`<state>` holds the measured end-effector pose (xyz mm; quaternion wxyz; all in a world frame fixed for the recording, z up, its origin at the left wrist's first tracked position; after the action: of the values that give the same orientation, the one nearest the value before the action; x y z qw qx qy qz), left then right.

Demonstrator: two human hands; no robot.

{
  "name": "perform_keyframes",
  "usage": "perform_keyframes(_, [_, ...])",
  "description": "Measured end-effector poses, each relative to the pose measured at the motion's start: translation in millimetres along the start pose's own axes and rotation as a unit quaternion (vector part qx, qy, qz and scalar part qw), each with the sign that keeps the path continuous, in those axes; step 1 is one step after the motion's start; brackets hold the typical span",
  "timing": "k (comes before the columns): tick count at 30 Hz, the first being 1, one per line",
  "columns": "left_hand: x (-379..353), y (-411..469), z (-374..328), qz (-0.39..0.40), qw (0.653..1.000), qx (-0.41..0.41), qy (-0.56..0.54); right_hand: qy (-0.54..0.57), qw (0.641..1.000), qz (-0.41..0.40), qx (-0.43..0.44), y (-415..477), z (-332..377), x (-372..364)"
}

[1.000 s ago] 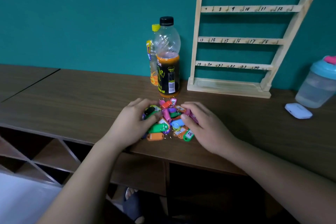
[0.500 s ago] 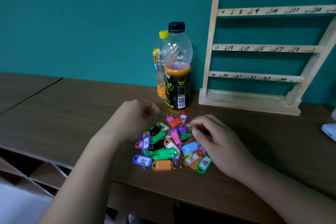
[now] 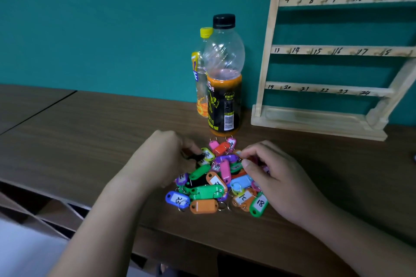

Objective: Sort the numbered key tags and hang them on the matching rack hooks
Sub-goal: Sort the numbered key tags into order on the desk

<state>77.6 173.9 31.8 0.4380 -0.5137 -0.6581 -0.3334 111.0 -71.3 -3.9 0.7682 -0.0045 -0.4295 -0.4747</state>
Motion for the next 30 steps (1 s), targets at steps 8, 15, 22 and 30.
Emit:
perform_keyframes(8, [5.0, 2.4, 1.2, -0.064, 0.998, 0.014, -0.018, 0.006, 1.0, -0.022, 0.005, -1.8, 1.8, 3.8])
perform_keyframes(15, [14.3, -2.5, 2.8, -0.113, 0.984, 0.018, -0.14, 0.015, 0.999, -0.041, 0.008, -1.2, 1.6, 5.7])
perform_keyframes(22, [-2.1, -22.0, -34.6, 0.028, 0.916, 0.016, -0.4, 0.095, 0.992, -0.083, -0.011, -1.3, 1.2, 13.6])
perform_keyframes(30, [-25.8, -24.0, -66.0, 0.075, 0.921, -0.03, -0.381, 0.152, 0.982, -0.106, -0.022, 2.7, -3.9, 22.1])
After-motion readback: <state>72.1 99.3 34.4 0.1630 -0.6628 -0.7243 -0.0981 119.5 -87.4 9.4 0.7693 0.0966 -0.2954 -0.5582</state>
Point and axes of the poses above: each hand's wrist, its own y-axis towards the middle knuckle, its own x-axis out of the back of the hand, z = x × y, the point moved 5 cm from there along y, towards the middle knuckle, and after that the axes turned 10 degrees about x, right-handed, at the moved point
